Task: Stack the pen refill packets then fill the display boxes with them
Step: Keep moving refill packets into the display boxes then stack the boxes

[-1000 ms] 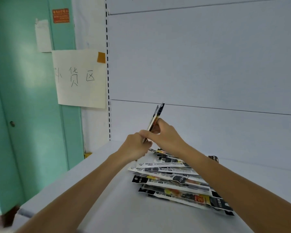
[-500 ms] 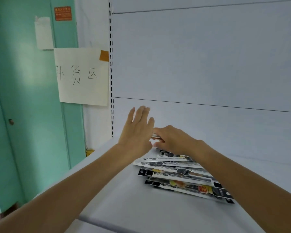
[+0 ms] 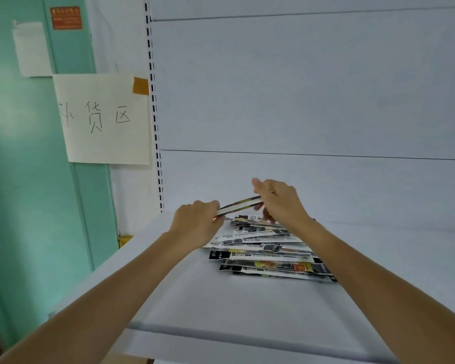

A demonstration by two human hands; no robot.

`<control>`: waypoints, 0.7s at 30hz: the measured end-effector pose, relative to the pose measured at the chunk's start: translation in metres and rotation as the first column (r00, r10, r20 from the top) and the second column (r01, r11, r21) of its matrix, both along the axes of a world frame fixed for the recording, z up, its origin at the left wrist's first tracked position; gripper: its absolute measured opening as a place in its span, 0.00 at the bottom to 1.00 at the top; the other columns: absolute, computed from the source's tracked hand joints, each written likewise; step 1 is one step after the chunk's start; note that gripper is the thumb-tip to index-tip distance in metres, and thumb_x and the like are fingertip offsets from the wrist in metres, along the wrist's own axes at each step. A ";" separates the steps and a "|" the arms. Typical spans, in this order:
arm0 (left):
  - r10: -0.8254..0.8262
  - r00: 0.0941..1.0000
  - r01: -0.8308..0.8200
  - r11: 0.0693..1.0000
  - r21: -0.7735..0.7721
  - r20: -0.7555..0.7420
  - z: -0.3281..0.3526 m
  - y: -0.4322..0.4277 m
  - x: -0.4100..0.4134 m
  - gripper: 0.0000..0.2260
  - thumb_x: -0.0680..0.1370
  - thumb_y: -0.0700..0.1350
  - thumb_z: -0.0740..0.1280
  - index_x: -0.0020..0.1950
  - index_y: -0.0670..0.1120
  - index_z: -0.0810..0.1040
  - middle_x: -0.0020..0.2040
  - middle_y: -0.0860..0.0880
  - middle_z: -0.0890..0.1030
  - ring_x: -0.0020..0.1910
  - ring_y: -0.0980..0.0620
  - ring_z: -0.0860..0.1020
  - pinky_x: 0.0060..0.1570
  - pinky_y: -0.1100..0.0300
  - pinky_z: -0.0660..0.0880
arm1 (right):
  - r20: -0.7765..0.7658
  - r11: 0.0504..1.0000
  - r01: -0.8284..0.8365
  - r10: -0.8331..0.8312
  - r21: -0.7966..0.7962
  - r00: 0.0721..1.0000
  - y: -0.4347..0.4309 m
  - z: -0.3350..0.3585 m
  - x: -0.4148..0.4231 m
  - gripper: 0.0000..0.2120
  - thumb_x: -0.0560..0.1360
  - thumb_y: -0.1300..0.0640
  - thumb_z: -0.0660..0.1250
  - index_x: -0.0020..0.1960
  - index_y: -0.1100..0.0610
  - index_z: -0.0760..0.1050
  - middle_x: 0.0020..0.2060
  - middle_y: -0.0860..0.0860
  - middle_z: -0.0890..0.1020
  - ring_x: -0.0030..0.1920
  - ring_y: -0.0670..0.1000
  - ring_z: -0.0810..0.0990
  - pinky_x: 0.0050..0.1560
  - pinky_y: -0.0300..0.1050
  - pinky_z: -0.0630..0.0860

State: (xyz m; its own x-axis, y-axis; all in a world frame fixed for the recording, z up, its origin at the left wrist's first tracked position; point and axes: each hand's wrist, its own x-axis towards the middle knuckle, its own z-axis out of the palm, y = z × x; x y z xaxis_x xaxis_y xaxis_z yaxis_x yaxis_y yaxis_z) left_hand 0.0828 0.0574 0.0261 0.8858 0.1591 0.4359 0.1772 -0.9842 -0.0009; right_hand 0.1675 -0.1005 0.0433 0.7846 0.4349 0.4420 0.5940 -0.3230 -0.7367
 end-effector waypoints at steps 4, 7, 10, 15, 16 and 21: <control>-0.194 0.973 0.193 0.981 -0.019 -0.122 0.001 -0.007 -0.011 0.10 0.80 0.52 0.57 0.45 0.47 0.67 0.39 0.50 0.75 0.40 0.47 0.73 0.36 0.58 0.64 | 0.040 0.993 0.033 -0.038 0.116 0.998 -0.014 -0.002 -0.005 0.13 0.76 0.52 0.65 0.39 0.60 0.79 0.23 0.48 0.74 0.20 0.42 0.68 0.26 0.31 0.67; -0.320 0.941 0.262 0.892 -0.369 -0.106 0.001 -0.017 -0.015 0.13 0.77 0.60 0.59 0.49 0.50 0.69 0.36 0.52 0.74 0.34 0.53 0.73 0.35 0.58 0.68 | 0.011 0.989 0.056 -0.058 0.137 0.998 -0.027 -0.005 -0.010 0.13 0.76 0.53 0.66 0.37 0.59 0.80 0.20 0.47 0.74 0.19 0.42 0.70 0.26 0.32 0.68; -0.317 0.948 0.297 0.916 -0.268 -0.034 -0.002 -0.029 -0.011 0.17 0.78 0.61 0.53 0.53 0.50 0.70 0.36 0.52 0.75 0.36 0.52 0.74 0.37 0.57 0.68 | -0.002 0.983 0.098 -0.099 0.156 0.995 -0.041 -0.007 -0.013 0.12 0.76 0.54 0.65 0.39 0.60 0.80 0.27 0.46 0.78 0.22 0.41 0.75 0.26 0.33 0.71; -0.424 0.906 0.416 0.887 -0.201 0.006 -0.005 -0.062 0.006 0.16 0.80 0.58 0.53 0.50 0.47 0.70 0.43 0.50 0.75 0.42 0.50 0.74 0.42 0.56 0.69 | 0.103 0.971 0.211 -0.222 0.112 0.970 -0.088 -0.015 -0.020 0.08 0.77 0.56 0.63 0.42 0.58 0.78 0.37 0.50 0.81 0.33 0.41 0.77 0.36 0.30 0.73; -0.454 0.891 0.448 0.872 -0.195 0.019 -0.006 -0.074 0.010 0.15 0.80 0.58 0.52 0.48 0.48 0.70 0.42 0.51 0.74 0.41 0.50 0.73 0.42 0.56 0.69 | 0.130 0.963 0.243 -0.258 0.120 0.957 -0.103 -0.015 -0.023 0.08 0.78 0.57 0.62 0.44 0.56 0.77 0.38 0.49 0.80 0.36 0.42 0.77 0.38 0.30 0.73; -0.537 0.842 0.537 0.828 -0.159 0.044 -0.001 -0.151 0.035 0.14 0.80 0.58 0.52 0.47 0.49 0.66 0.42 0.51 0.72 0.40 0.50 0.71 0.40 0.56 0.64 | 0.209 0.856 0.517 -0.504 -0.008 0.838 -0.206 -0.004 -0.027 0.17 0.79 0.52 0.58 0.66 0.56 0.71 0.61 0.51 0.76 0.61 0.49 0.72 0.64 0.44 0.67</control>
State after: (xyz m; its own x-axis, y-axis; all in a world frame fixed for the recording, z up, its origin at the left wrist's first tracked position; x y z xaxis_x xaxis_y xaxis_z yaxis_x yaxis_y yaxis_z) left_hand 0.1181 -0.0934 0.0248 0.8529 -0.2756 0.4434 -0.3793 -0.9107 0.1635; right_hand 0.1408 -0.3061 0.0392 0.8050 0.0275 0.5926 0.4595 -0.6607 -0.5936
